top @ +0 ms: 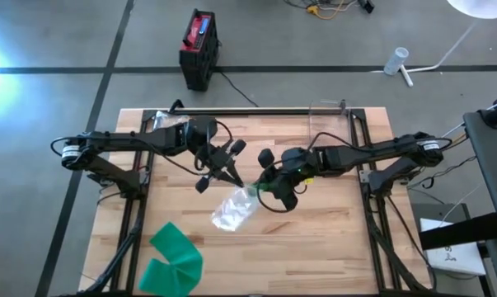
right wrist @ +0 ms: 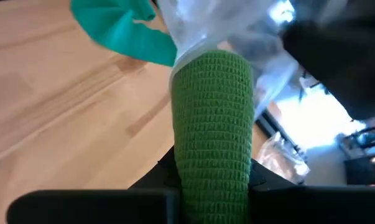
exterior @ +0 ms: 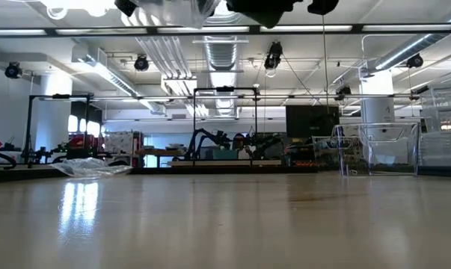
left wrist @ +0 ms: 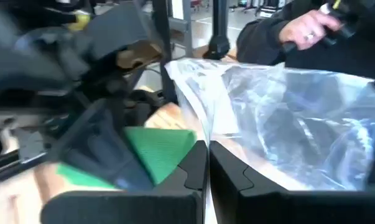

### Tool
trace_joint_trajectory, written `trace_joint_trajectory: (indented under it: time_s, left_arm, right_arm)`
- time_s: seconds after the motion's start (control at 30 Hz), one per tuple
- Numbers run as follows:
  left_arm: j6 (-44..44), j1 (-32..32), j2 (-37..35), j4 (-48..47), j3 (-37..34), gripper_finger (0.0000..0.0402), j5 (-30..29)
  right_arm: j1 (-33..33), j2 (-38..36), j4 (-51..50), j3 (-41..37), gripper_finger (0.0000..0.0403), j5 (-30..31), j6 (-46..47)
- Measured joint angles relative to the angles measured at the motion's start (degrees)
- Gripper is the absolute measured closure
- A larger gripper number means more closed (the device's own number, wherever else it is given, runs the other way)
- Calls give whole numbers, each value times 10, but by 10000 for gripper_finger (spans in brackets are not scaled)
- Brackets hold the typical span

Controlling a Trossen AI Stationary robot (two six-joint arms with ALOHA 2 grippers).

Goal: Roll bandage
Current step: Put the rolled green bandage into the transparent zip bag

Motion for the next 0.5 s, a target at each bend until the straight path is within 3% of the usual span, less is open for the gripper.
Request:
trace_joint_trajectory:
  time_s: [0.23, 0.33, 0.5]
  left_arm:
    - [5, 26, 44, 12, 0, 401, -12]
    - [13, 30, 64, 14, 0, 401, -13]
    - [14, 33, 70, 24, 0, 401, -20]
  right_arm:
    - [1, 19, -9, 34, 353, -14, -51]
    - [0, 52, -67, 66, 353, -12, -49]
    - [-3, 96, -182, 125, 353, 55, -44]
